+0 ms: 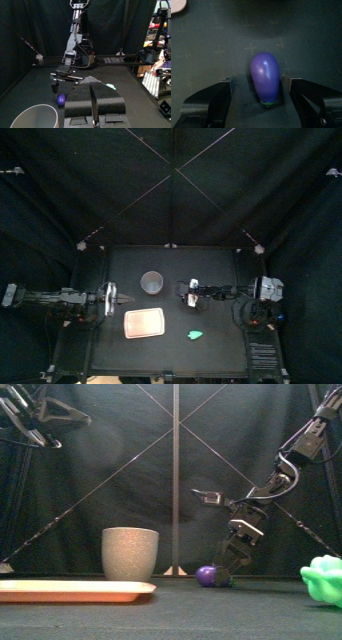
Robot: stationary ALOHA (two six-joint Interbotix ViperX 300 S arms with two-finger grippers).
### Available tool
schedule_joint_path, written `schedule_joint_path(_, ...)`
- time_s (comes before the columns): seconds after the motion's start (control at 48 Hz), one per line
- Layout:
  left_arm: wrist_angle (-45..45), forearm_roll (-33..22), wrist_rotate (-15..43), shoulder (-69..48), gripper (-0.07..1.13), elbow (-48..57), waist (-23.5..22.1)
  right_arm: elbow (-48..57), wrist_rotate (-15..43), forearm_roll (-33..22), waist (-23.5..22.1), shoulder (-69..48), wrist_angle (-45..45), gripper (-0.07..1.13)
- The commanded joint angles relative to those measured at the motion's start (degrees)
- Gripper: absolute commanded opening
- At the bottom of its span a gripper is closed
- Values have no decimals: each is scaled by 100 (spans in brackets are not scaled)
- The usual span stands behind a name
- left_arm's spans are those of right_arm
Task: Pick the eggplant then place it on the pink plate
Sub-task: Pick the eggplant
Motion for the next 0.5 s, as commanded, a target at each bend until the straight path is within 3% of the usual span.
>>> schedule_joint_path(0.021,-26,9,0,18,-3,-70,18,-132,-9,18,-26,-97,-9,103)
schedule_joint_path(0.25,-26,9,0,18,-3,-62,26,-237,0,18,-53,-79,9,98)
schedule_joint_path(0.5,-26,9,0,18,-3,-53,53,-255,9,62,-9,9,18,68)
